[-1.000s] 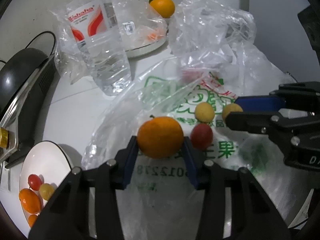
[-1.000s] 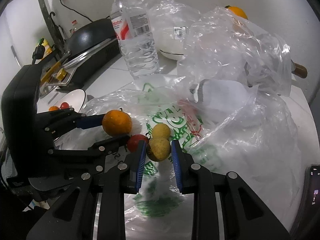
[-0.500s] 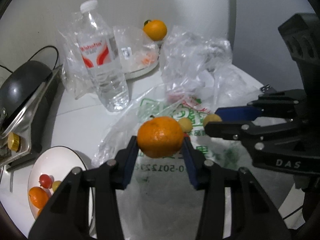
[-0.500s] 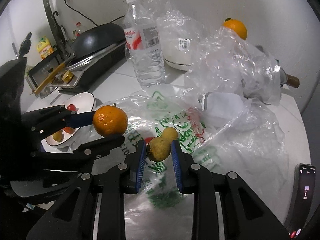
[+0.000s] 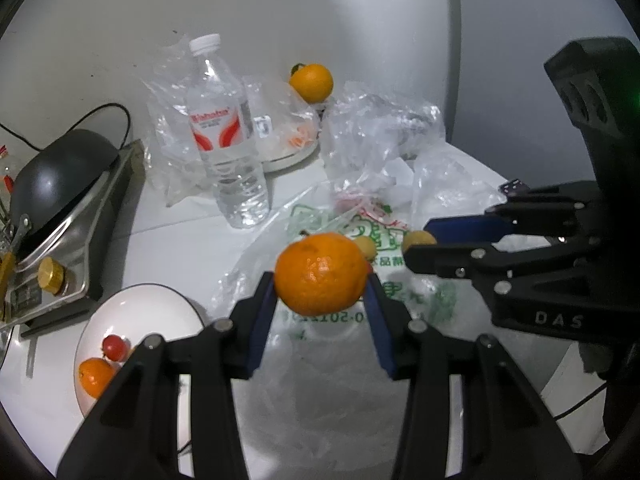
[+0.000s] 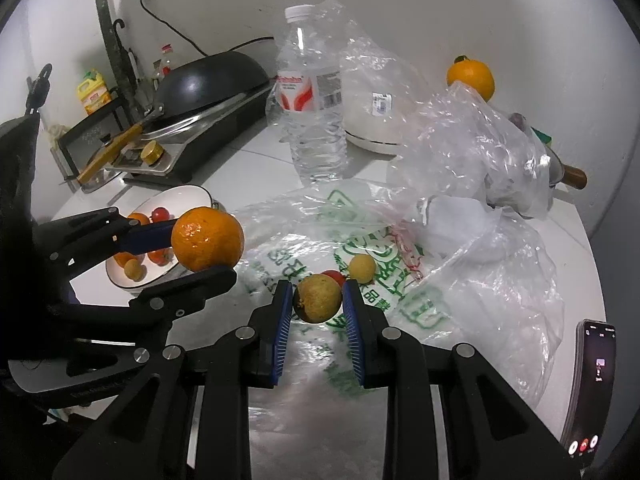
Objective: Organize fruits
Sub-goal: 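Carry the orange and the yellow-green fruit over the white plate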
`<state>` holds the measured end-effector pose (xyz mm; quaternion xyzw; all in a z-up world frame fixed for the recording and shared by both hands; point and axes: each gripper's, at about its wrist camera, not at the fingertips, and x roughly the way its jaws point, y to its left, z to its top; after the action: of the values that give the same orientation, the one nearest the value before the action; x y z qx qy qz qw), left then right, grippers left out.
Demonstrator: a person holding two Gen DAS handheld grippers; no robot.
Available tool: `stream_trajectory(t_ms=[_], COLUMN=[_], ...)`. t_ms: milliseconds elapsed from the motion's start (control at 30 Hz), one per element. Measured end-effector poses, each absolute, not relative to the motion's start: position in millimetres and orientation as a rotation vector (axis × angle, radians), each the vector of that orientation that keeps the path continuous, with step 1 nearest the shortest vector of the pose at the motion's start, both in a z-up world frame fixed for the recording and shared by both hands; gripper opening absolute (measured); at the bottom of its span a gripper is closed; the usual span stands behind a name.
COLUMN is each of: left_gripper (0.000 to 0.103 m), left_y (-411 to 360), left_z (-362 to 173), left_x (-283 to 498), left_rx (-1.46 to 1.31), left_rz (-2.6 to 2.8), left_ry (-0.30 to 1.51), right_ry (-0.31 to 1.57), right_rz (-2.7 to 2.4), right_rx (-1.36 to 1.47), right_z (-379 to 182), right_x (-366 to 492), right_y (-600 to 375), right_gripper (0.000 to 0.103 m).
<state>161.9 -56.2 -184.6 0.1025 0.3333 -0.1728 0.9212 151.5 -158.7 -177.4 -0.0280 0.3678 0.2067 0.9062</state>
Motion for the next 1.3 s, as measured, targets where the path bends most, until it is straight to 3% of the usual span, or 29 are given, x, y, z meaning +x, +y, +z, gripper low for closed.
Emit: stream_trajectory(t_ms=[667, 1300], left_gripper=[0.045, 0.045], left_y=[7, 81], left_z=[-179, -192], left_x=[139, 164], left_rx=[0.171, 0.139], left_rz=[-0.306, -0.217], left_ry=[0.666, 0.682], right_ry=[0.745, 0.758], right_rz=[0.466, 0.529], right_rx=[-0.125, -0.162], right_z=[-163, -165], right_x=[142, 159], right_y=[-100, -41], right_gripper=[0.028, 0.028])
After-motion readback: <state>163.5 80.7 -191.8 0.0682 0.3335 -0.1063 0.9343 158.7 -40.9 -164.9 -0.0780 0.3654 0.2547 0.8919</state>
